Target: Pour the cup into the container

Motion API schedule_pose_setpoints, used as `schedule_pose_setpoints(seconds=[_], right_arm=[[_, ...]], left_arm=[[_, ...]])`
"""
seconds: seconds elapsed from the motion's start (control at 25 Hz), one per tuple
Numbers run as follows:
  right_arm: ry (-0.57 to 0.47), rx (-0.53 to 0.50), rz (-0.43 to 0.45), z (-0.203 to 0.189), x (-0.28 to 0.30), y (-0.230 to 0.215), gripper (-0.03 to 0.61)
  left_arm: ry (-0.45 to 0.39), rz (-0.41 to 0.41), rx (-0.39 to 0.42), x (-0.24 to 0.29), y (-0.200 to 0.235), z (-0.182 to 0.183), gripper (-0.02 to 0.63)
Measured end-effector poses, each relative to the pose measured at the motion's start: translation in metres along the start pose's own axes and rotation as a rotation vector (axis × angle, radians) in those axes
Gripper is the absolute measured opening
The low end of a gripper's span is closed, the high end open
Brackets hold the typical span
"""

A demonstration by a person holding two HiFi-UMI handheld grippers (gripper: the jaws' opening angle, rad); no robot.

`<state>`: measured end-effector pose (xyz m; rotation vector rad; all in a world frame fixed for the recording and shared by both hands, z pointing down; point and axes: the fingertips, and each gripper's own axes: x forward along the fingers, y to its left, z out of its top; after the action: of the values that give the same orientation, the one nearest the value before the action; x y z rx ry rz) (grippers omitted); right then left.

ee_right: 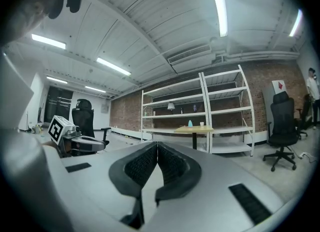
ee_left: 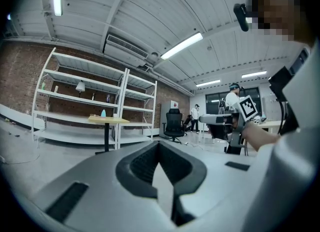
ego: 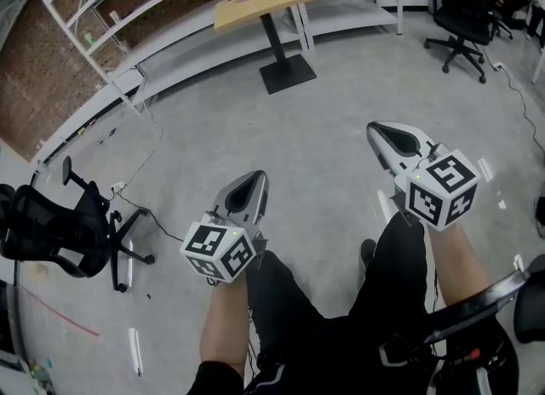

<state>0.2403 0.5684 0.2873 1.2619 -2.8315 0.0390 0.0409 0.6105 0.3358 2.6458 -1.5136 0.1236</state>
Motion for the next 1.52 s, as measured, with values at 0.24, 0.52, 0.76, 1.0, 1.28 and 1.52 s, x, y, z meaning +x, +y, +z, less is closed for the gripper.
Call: schedule_pose_setpoints(seconds=[0.24, 0.52, 0.76, 1.0, 1.28, 1.52], right_arm=[[-0.016, -0.008, -0.001, 0.015, 0.029, -0.011, 0.003], [-0.026, -0.038, 0.026, 0.032, 0.078, -0.023, 0.003], [-0.038, -0.033, 0.025, 0.037, 0.112, -0.043, 0.003], [-0.033, -0.021, -0.050, 0.028, 0.134, -0.095, 0.003], [-0.057, 0.004, -0.047, 0.030, 0.184, -0.147, 0.003], [-0.074, -0.002, -0.038, 0.042, 0.235, -0.181, 0.003]], left_arm=[[0.004, -0.017, 0.012, 0.017, 0.017, 0.009, 0.002], [-0.046, -0.004, 0.010, 0.048, 0.054, 0.035, 0.002], [-0.057, -0.015, 0.012, 0.082, 0.081, 0.044, 0.002], [-0.031, -0.082, 0.017, 0.151, 0.098, 0.045, 0.002], [-0.011, -0.080, 0.022, 0.217, 0.134, 0.053, 0.002], [-0.019, -0.086, 0.064, 0.260, 0.161, 0.069, 0.002]])
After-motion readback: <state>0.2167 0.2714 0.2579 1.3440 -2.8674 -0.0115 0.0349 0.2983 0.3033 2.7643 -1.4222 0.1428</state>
